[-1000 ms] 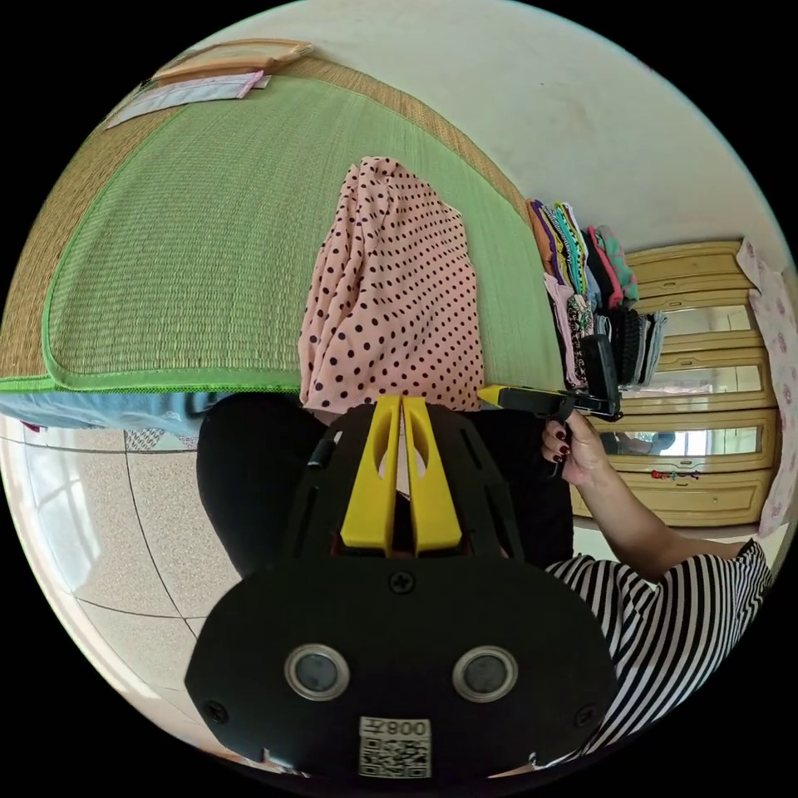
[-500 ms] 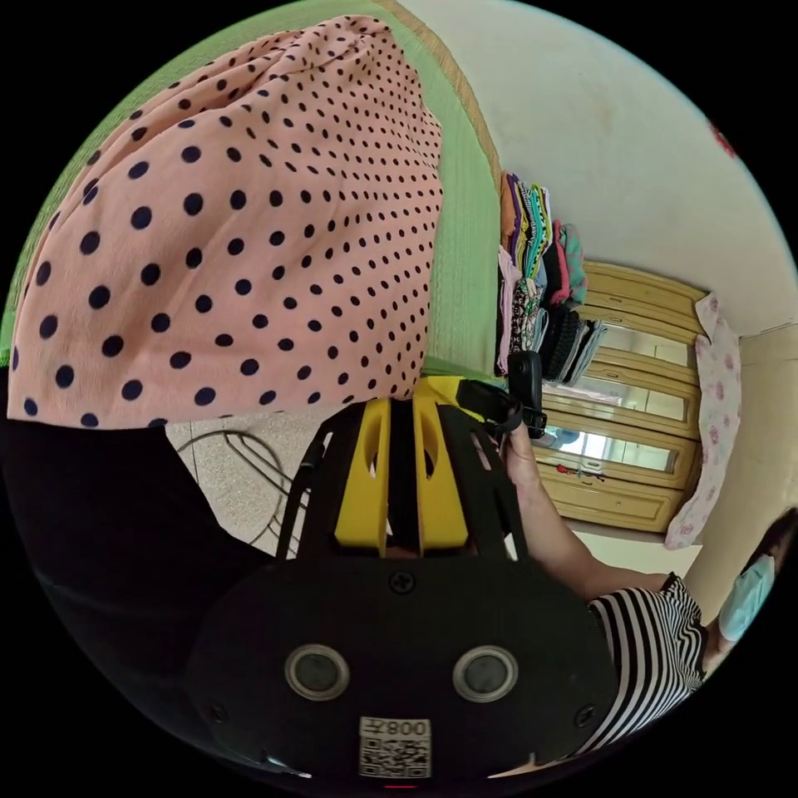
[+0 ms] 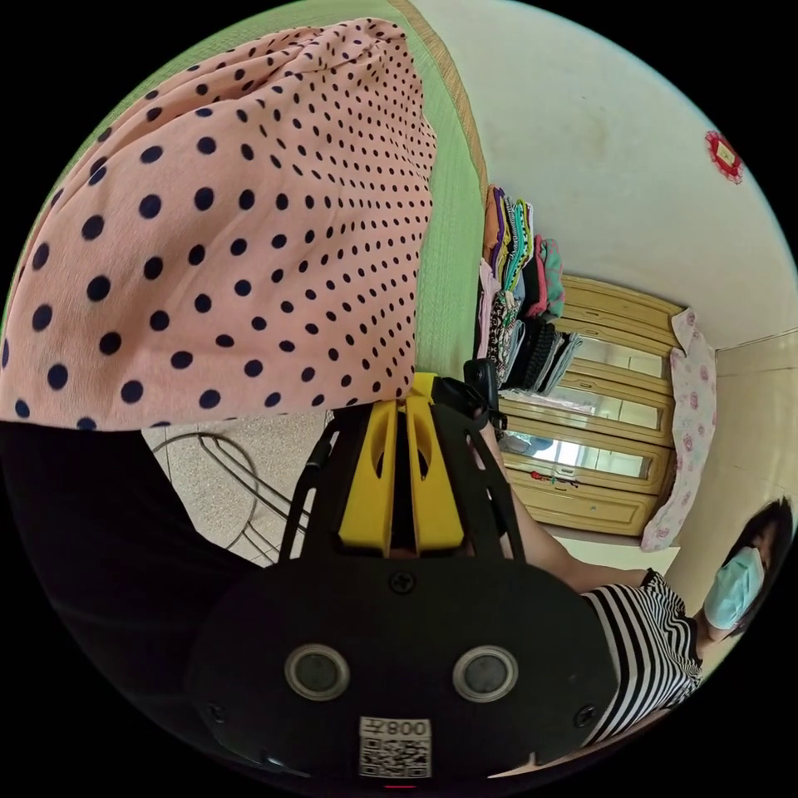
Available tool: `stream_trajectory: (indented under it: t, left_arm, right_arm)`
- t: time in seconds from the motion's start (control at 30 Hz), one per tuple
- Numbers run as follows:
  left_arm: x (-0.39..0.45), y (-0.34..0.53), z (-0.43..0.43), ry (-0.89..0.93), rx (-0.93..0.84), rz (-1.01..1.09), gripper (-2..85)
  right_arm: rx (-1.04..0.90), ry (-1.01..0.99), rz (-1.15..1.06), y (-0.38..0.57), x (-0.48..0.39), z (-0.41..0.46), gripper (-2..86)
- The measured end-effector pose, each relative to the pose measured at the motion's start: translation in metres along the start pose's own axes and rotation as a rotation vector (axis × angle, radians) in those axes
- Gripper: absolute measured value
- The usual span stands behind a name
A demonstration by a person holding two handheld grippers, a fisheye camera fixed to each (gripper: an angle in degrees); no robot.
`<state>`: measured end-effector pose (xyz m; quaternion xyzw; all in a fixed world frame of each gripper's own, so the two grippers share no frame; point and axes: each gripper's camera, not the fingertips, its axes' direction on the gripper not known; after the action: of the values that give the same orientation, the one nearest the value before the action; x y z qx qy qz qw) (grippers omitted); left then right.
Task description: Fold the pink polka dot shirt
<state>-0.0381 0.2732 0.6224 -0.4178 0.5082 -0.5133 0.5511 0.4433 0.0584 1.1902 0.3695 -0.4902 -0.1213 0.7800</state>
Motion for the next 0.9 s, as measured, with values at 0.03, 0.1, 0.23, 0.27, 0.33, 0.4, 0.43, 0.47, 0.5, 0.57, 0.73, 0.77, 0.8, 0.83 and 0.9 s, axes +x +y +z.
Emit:
stream_trajectory:
  t: [0.03,0.1,0.23,0.27,0.33,0.4,0.43,0.47,0.5,0.57,0.73,0.77,0.8,0.83,0.9]
  left_arm:
    - [-0.002,-0.001,0.0,-0.003,0.001,-0.001,1.6]
    - [-0.004,-0.001,-0.001,-0.009,0.001,-0.003,1.5]
    - [-0.009,-0.002,-0.004,0.018,0.001,-0.001,1.3]
    - [-0.01,-0.002,-0.004,0.018,0.002,-0.001,1.3]
    - [-0.014,-0.002,-0.006,0.025,0.006,-0.003,1.2]
    - [-0.017,-0.002,-0.008,0.032,0.011,-0.01,1.2]
    - [-0.02,-0.001,-0.009,0.037,0.015,-0.013,1.2]
    - [-0.021,-0.001,-0.01,0.038,0.015,-0.013,1.2]
    - [-0.023,-0.001,-0.011,0.034,0.011,-0.015,1.2]
    - [-0.025,0.0,-0.011,0.026,0.006,-0.013,1.2]
    - [-0.032,0.004,-0.014,0.033,-0.001,-0.016,1.2]
    - [-0.033,0.004,-0.014,0.031,-0.003,-0.016,1.3]
    - [-0.034,0.005,-0.015,0.028,-0.006,-0.015,1.3]
    - [-0.035,0.006,-0.016,0.026,-0.006,-0.015,1.3]
    - [-0.037,0.008,-0.019,0.025,-0.004,-0.014,1.3]
  right_arm:
    - [0.004,-0.016,0.003,0.001,0.003,-0.003,9.6]
    - [0.01,-0.043,0.008,0.003,0.008,-0.009,9.6]
    - [0.018,-0.078,0.016,0.005,0.017,-0.017,9.4]
    - [0.015,-0.079,0.016,0.005,0.017,-0.017,9.4]
    - [0.002,-0.078,0.015,0.003,0.019,-0.017,9.2]
    - [0.004,-0.091,0.017,0.002,0.021,-0.018,9.0]
    - [0.004,-0.098,0.021,0.002,0.023,-0.019,8.9]
    - [0.004,-0.101,0.022,0.002,0.024,-0.02,8.8]
    - [0.0,-0.109,0.02,0.002,0.025,-0.021,8.6]
    - [0.003,-0.126,0.021,0.003,0.027,-0.024,8.4]
    - [0.014,-0.18,0.021,0.007,0.03,-0.031,8.3]
    - [0.013,-0.185,0.021,0.008,0.03,-0.031,8.2]
    - [0.012,-0.192,0.022,0.008,0.03,-0.031,7.9]
    - [0.009,-0.194,0.021,0.009,0.03,-0.032,7.3]
    - [0.006,-0.191,0.015,0.01,0.028,-0.033,6.1]
